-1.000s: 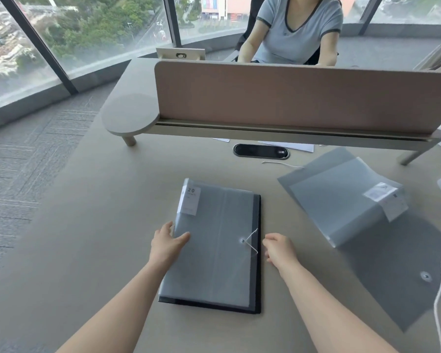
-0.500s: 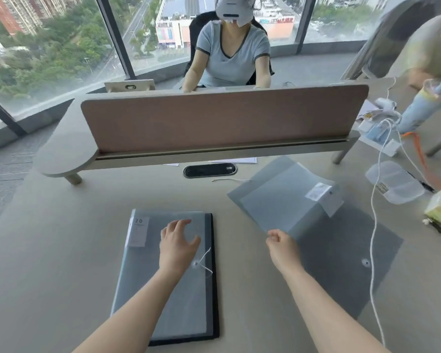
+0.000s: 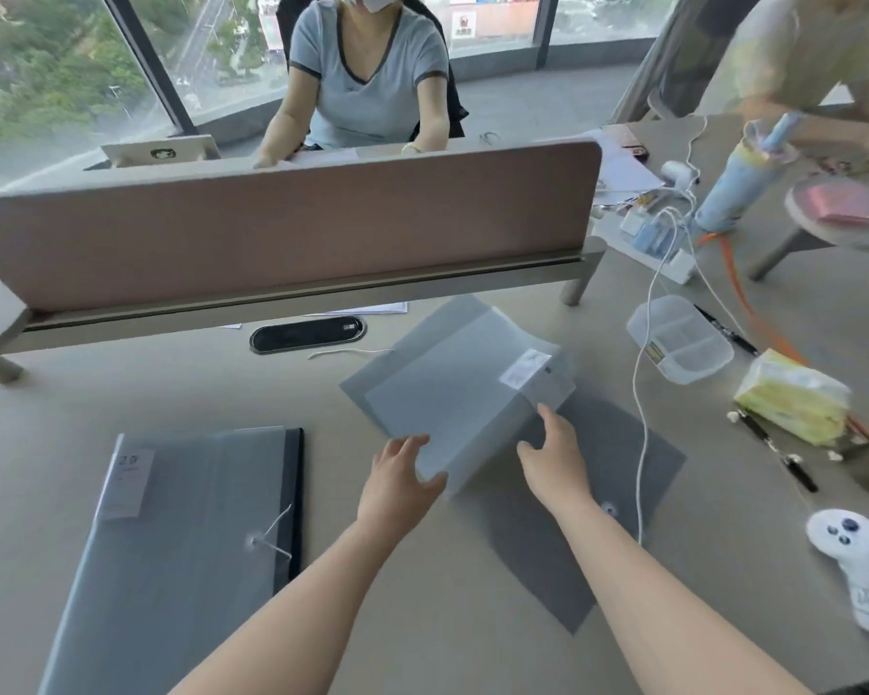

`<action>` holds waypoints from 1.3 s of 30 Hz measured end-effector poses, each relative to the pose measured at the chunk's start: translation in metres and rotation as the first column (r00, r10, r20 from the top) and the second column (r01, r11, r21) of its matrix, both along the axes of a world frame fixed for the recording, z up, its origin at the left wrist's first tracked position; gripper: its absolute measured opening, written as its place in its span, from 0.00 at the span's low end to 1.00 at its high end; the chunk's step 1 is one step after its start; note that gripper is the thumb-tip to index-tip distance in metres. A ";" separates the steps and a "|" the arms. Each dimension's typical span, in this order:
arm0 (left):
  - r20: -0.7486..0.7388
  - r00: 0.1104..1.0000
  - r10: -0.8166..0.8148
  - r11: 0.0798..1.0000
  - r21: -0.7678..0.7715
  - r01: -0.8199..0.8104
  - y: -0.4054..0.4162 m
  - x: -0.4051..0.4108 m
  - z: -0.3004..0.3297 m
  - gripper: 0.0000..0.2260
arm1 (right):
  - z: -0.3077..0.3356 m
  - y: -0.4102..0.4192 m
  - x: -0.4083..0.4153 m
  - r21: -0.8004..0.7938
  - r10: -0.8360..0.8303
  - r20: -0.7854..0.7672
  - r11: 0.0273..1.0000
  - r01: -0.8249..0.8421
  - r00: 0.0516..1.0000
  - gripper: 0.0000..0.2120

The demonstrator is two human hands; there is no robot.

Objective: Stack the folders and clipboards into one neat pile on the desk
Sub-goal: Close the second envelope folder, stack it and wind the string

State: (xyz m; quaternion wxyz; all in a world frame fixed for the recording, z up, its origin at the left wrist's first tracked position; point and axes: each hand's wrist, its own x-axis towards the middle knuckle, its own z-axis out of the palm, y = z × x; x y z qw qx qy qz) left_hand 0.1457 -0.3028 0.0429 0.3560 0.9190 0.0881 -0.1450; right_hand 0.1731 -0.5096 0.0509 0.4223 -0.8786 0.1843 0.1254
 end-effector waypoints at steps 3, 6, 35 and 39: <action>-0.029 0.998 -0.048 0.997 0.051 0.050 -0.020 0.009 -0.008 0.28 | -0.001 -0.018 0.010 0.008 -0.002 -0.016 1.000 0.002 1.000 0.33; -0.058 0.994 -0.092 0.988 0.122 0.099 -0.036 0.019 -0.016 0.30 | -0.003 -0.034 0.021 0.006 0.005 -0.024 1.000 -0.005 1.000 0.33; -0.143 0.979 -0.145 0.942 0.282 0.181 -0.075 0.059 -0.049 0.33 | -0.034 -0.075 0.132 0.000 -0.047 -0.080 0.999 0.047 0.996 0.28; -0.151 0.982 -0.116 0.955 0.253 0.152 -0.073 0.061 -0.046 0.33 | -0.026 -0.070 0.138 0.040 -0.114 -0.010 0.993 0.114 0.993 0.22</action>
